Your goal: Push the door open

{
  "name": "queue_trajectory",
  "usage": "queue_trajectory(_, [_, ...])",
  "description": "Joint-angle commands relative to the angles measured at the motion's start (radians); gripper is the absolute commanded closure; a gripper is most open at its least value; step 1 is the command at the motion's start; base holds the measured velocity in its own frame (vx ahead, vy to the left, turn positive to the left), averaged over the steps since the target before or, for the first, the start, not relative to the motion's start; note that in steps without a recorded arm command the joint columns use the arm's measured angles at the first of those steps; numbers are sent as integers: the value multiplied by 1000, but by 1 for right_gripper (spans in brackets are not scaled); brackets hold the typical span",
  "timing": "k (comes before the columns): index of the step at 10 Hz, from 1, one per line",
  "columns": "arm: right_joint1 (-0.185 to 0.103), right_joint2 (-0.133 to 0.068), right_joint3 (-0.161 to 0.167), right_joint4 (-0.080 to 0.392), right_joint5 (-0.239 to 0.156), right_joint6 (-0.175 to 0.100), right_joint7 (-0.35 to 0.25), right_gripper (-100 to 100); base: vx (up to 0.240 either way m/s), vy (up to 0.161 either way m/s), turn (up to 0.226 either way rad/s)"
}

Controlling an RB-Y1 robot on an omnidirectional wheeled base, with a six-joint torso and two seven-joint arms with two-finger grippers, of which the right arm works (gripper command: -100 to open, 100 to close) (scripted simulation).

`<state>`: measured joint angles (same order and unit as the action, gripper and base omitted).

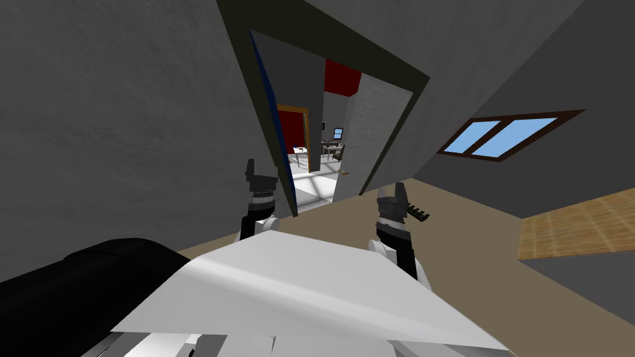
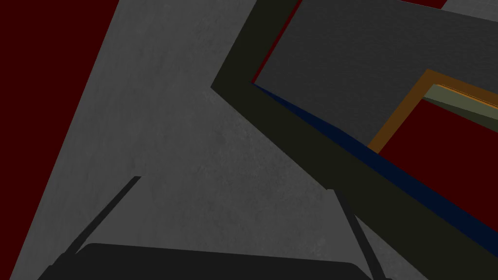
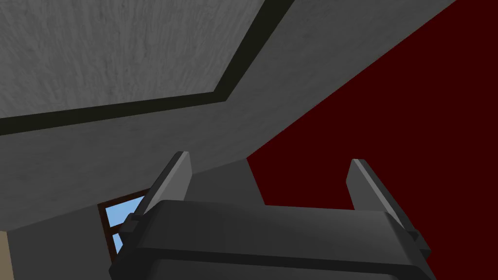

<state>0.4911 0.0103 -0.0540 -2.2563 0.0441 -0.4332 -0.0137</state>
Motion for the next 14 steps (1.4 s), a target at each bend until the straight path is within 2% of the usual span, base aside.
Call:
queue_trajectory(1, [-13, -8, 6, 34, -2, -7, 1, -100, 73, -48, 32])
queue_trajectory(8, [-74, -35, 34, 188, -13, -41, 7, -100, 126, -81, 38])
queue_trajectory(14, [-134, -53, 62, 342, -23, -75, 12, -100, 90, -84, 42])
